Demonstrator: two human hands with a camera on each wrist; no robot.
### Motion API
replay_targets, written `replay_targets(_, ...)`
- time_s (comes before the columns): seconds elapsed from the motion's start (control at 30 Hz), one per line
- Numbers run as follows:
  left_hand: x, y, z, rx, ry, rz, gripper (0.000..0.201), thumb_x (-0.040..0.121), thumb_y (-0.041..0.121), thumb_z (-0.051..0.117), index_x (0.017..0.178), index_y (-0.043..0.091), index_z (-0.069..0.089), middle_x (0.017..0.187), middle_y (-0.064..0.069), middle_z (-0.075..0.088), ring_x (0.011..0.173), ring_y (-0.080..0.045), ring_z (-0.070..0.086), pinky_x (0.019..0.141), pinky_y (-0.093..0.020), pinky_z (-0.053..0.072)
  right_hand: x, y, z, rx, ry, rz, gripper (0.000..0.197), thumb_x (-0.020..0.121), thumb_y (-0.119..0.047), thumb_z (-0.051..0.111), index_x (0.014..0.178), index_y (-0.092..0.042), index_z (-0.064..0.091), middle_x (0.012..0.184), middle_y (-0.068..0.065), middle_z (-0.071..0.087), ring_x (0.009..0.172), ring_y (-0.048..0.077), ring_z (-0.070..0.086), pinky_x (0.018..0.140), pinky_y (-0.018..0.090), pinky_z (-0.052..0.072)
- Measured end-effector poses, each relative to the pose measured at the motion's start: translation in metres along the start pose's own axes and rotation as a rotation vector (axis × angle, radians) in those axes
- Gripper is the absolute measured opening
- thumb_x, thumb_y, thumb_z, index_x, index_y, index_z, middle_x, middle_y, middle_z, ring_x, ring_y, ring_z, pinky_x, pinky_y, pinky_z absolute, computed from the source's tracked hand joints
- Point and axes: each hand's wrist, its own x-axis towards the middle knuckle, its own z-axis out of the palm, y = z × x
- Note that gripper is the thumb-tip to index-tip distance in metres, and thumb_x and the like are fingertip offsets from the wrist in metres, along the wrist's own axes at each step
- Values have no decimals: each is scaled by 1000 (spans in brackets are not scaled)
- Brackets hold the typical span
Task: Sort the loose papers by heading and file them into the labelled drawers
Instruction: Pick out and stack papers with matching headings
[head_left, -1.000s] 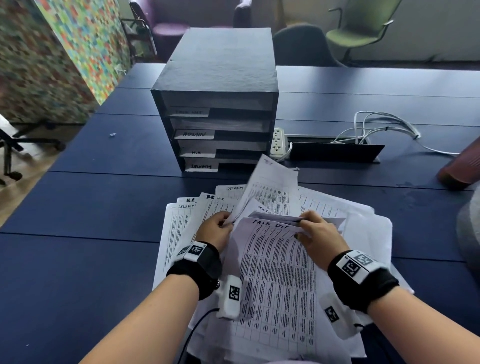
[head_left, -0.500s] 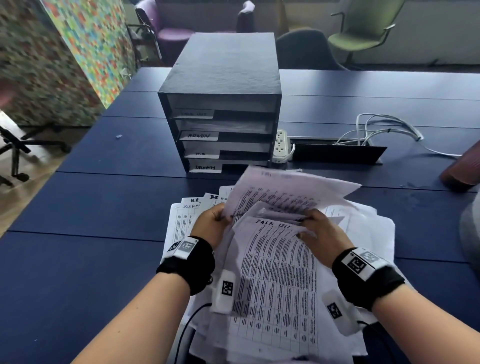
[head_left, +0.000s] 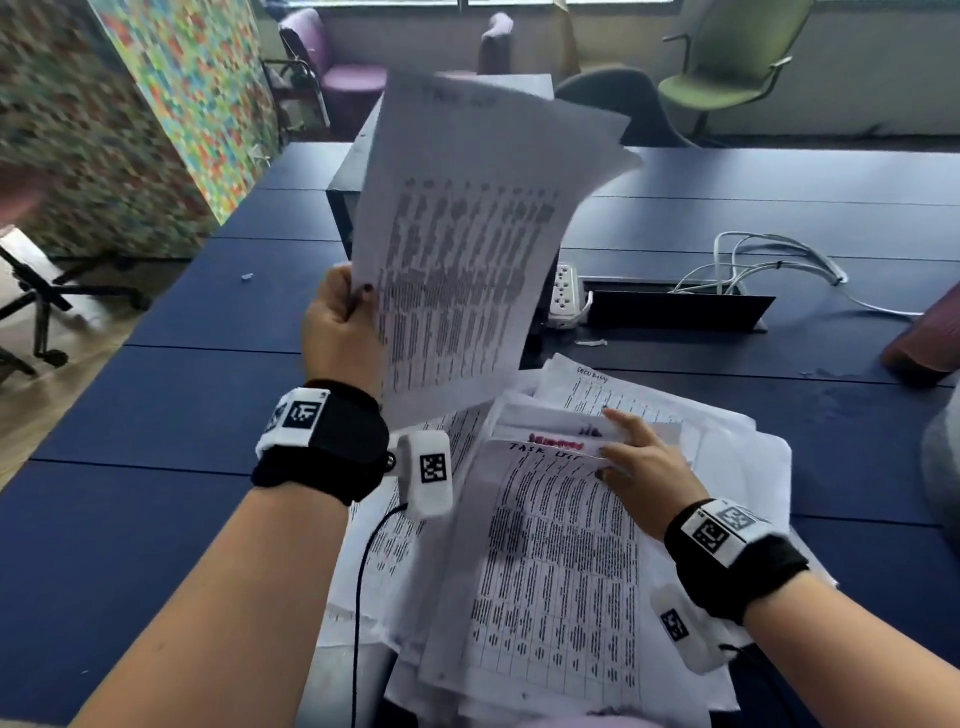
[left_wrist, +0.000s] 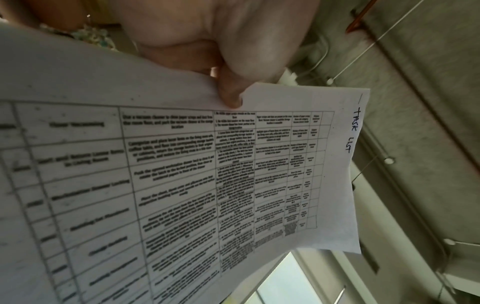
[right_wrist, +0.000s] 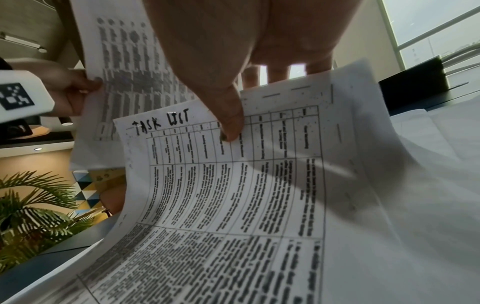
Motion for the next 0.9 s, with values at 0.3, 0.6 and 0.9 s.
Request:
replay_targets(0.3, 11, 9, -9, 6, 58, 89, 19, 95, 7, 43, 90, 23, 53, 82, 10, 60, 72, -3, 53, 64, -17, 41, -13, 11, -14, -11, -31, 143, 33, 88, -28, 59, 121, -27, 57, 115, -3, 64, 107, 20, 57, 98, 32, 38)
replay_targets(0.6, -38, -45, 17, 25, -277, -201, 29, 85, 0, 47, 88, 25, 61, 85, 6, 65, 80, -11, 57, 76, -26, 44, -4, 10, -59, 213, 198, 157, 20, 89, -17, 57, 108, -20, 58, 86, 4, 63, 87, 29, 58, 72, 28, 36)
replay_targets(0.9, -101, -84, 30, -36, -600, -446, 38, 92, -4, 43, 87, 26, 67, 91, 1, 71, 88, -20, 63, 81, -31, 47, 8, 9, -68, 233, 383, 147, 65, 88, -11, 54, 139, -33, 21, 77, -21, 53, 78, 22, 49, 98, 37, 25)
